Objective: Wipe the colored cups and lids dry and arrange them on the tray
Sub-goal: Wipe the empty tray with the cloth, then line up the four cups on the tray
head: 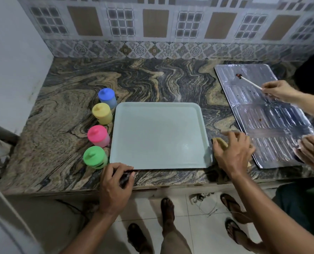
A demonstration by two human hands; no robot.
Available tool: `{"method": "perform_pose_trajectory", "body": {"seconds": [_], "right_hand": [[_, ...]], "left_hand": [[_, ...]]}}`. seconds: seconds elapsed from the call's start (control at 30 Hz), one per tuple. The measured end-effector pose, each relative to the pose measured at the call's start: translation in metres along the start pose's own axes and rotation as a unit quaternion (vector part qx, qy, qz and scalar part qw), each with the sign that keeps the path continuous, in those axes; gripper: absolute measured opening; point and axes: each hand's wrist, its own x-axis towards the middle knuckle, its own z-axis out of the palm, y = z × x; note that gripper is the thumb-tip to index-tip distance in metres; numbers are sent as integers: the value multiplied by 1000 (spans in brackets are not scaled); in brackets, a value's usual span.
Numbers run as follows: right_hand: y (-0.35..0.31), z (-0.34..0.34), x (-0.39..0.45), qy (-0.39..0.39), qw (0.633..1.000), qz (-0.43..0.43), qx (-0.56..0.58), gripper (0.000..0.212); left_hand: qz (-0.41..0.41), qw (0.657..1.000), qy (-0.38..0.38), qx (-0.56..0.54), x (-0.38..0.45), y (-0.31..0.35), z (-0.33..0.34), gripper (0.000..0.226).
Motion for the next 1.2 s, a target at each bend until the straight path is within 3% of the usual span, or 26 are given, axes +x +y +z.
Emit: {"method": "perform_pose_trajectory", "body": {"seconds": [0.17,0.33,0.47,0.53,0.73,0.9,1.07,1.2], "right_hand": [[-76,19,4,-12,982,-150,110,35],[-196,44,-14,-105,912,-319,234,31],[-268,58,-33,-192,858,-408,246,47],[-288,66,-37,-234,836,-429,250,59],[-308,90,-36,-298,801,-447,263,65],[-302,91,-32,-298,793,-439,297,65],[-268,72,-9,-252,811,-399,347,64],[-218,59,22,-206,854,-331,345,66]], "left_hand": [[-14,998,64,18,1,24,-18,26],[-113,970,184,112,14,16,-39,59],[-186,959,164,139,25,2,-46,87],[-206,959,145,133,30,-2,-46,91],[-226,955,144,124,38,-5,-40,70],[-240,949,161,124,42,3,-44,71],[-217,953,181,105,70,23,-48,77],[-171,973,134,76,106,43,-24,71]]}}
